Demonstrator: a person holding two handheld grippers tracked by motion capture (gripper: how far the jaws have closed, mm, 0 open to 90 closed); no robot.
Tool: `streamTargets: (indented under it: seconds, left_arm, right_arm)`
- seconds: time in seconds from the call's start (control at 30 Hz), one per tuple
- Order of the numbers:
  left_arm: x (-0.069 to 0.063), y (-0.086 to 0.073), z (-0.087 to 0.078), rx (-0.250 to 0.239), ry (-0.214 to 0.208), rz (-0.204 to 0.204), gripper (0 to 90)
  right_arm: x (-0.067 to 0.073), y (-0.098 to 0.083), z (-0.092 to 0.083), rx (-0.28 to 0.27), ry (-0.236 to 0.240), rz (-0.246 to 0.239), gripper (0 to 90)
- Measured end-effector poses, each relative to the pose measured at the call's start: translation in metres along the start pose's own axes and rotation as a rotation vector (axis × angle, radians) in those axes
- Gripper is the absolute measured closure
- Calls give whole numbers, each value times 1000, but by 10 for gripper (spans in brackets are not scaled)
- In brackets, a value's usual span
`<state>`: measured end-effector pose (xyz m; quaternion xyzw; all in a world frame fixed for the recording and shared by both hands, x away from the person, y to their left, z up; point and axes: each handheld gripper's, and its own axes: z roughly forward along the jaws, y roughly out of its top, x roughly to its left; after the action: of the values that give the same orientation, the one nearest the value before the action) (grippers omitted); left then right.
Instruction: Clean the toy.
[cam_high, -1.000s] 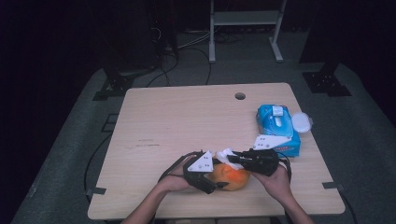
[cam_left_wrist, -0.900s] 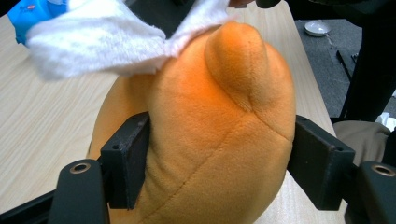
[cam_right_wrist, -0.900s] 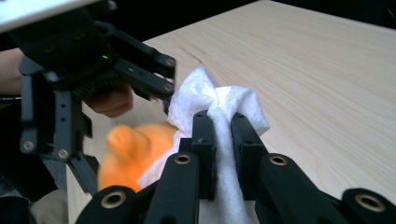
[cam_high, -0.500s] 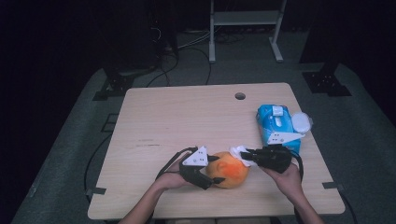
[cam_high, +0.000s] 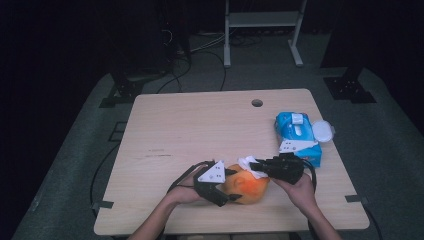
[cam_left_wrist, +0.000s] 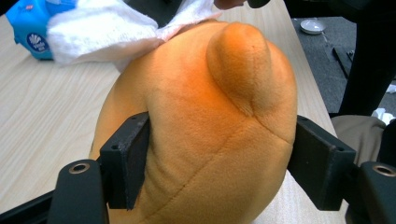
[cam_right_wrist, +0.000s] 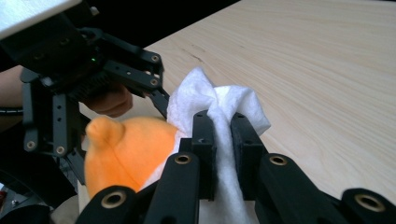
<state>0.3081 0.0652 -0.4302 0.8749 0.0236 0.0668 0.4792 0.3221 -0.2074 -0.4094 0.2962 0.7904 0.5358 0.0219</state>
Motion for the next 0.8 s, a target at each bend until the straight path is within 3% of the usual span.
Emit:
streamTargets:
  seconds: [0.23,0.33,0.43,0.53,0.6,0.8]
  left_arm:
    - [7,-2,-2,-27,16,-82,279]
    - [4,2,2,-32,33,-76,278]
    - [0,7,7,-21,51,-52,276]
    - [2,6,5,-23,67,-81,279]
    - [4,5,4,-30,75,-123,283]
    - [17,-5,-3,-72,58,-214,288]
  right_arm:
    - [-4,-2,-9,-20,-2,30,813]
    - [9,6,-8,-44,37,5,814]
    - [32,15,1,-35,74,-70,814]
    - [45,20,5,-31,88,-121,815]
    - [46,20,4,-29,68,-139,815]
    - [29,12,-2,-36,-3,-115,815]
